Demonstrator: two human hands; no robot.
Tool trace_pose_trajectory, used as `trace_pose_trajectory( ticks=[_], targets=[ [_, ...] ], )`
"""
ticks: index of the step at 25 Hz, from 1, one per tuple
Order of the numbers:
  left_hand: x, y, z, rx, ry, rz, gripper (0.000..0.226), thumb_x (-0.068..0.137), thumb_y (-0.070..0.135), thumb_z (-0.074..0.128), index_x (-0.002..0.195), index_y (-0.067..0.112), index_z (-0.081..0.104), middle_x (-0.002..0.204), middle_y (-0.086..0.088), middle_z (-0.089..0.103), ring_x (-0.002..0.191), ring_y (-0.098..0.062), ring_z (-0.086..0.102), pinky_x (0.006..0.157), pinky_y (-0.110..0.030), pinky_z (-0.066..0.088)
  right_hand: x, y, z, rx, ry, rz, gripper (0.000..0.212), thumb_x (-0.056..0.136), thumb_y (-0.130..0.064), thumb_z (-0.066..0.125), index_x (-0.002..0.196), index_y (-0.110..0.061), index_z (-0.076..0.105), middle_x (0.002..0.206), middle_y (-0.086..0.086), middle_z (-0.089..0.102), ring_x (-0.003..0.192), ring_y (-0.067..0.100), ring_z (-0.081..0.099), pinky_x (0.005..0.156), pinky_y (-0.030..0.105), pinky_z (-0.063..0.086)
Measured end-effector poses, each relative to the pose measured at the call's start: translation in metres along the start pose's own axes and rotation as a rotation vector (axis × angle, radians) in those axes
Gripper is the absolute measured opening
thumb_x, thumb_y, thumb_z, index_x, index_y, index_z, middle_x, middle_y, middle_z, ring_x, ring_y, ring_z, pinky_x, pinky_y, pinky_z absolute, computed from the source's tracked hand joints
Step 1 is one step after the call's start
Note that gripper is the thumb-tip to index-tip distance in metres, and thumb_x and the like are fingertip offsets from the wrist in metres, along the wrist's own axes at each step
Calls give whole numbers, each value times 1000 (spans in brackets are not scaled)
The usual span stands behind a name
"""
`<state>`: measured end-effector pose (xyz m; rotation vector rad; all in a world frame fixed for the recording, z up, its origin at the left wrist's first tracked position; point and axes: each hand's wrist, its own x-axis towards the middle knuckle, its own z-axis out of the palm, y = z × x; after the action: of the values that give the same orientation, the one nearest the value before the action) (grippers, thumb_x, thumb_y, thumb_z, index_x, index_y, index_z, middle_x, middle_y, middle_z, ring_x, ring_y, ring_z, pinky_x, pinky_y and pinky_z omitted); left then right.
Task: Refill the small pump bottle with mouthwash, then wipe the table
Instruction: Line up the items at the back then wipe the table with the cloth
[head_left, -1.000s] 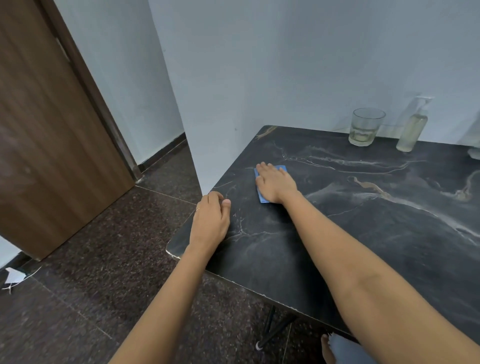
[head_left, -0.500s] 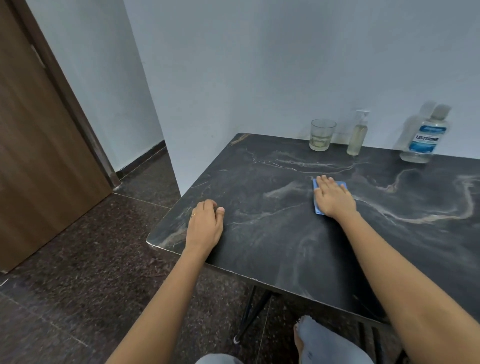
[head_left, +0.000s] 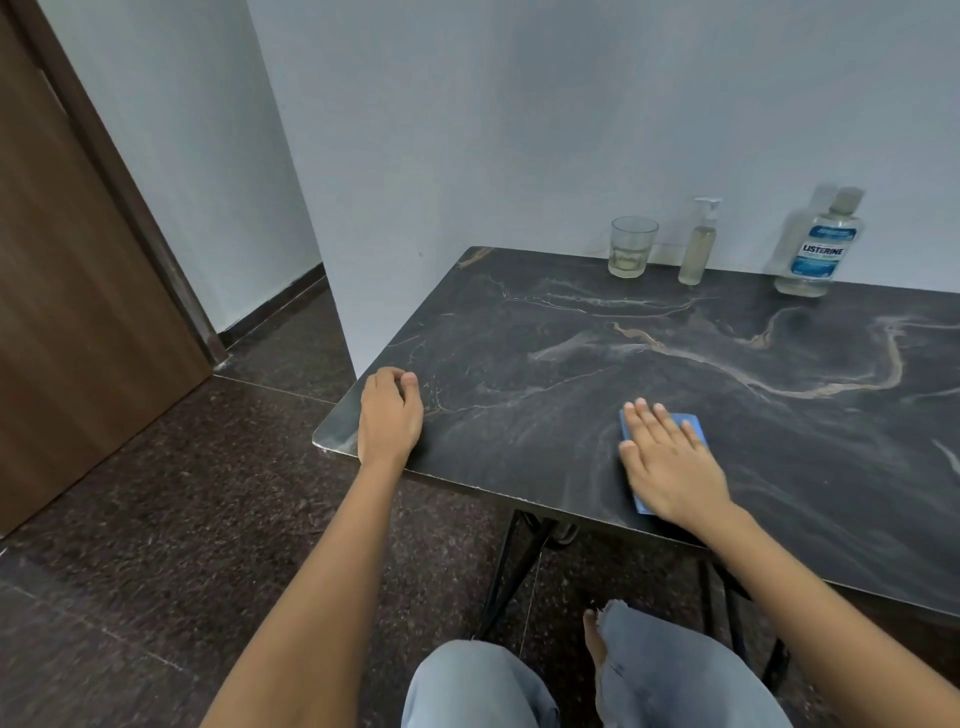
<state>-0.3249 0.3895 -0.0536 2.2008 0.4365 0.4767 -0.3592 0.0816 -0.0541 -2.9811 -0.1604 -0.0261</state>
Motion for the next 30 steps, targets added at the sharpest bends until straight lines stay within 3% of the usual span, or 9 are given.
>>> trace_pose_trajectory(
  ticks=[5,12,16,20,25,30],
  targets=[
    [0,-7,5,14,13,33,29,102,31,33,110,14,55,115,-4,56,108,-24,52,88,-38,40,49,-86,19,50,-13,-157,56,102,-34,19,153,-16,9,161,-1,6,148,14,1,120,35,0],
    [7,-11,10,-120,134,27,35,102,27,36,126,6,49,130,-9,52,126,-26,43,102,-41,36,107,-189,39,71,-93,-591,54,103,-30,22,153,-15,12,161,0,10,148,15,4,121,34,2],
    [8,-13,11,-135,156,32,31,101,26,36,122,6,49,127,-8,52,126,-26,42,102,-36,35,142,-209,37,77,-191,-850,50,103,-29,23,152,-17,16,160,-1,15,148,15,8,120,36,4],
    [11,-16,16,49,82,72,37,102,29,35,126,4,48,133,-14,50,128,-33,41,111,-52,29,176,-206,40,89,-129,-602,52,102,-31,19,152,-17,16,160,0,13,148,16,8,120,42,3],
    [13,-17,16,107,44,87,34,102,27,36,122,3,51,130,-16,52,126,-35,43,113,-52,27,176,-161,38,185,-29,-294,54,100,-30,21,152,-16,18,160,-1,15,148,15,9,120,40,2],
    [9,-11,15,170,15,138,34,103,26,37,121,1,52,127,-17,53,123,-36,45,112,-51,29,148,-65,21,181,36,-45,54,100,-29,21,152,-15,19,160,-1,14,148,14,9,119,39,0]
  ],
)
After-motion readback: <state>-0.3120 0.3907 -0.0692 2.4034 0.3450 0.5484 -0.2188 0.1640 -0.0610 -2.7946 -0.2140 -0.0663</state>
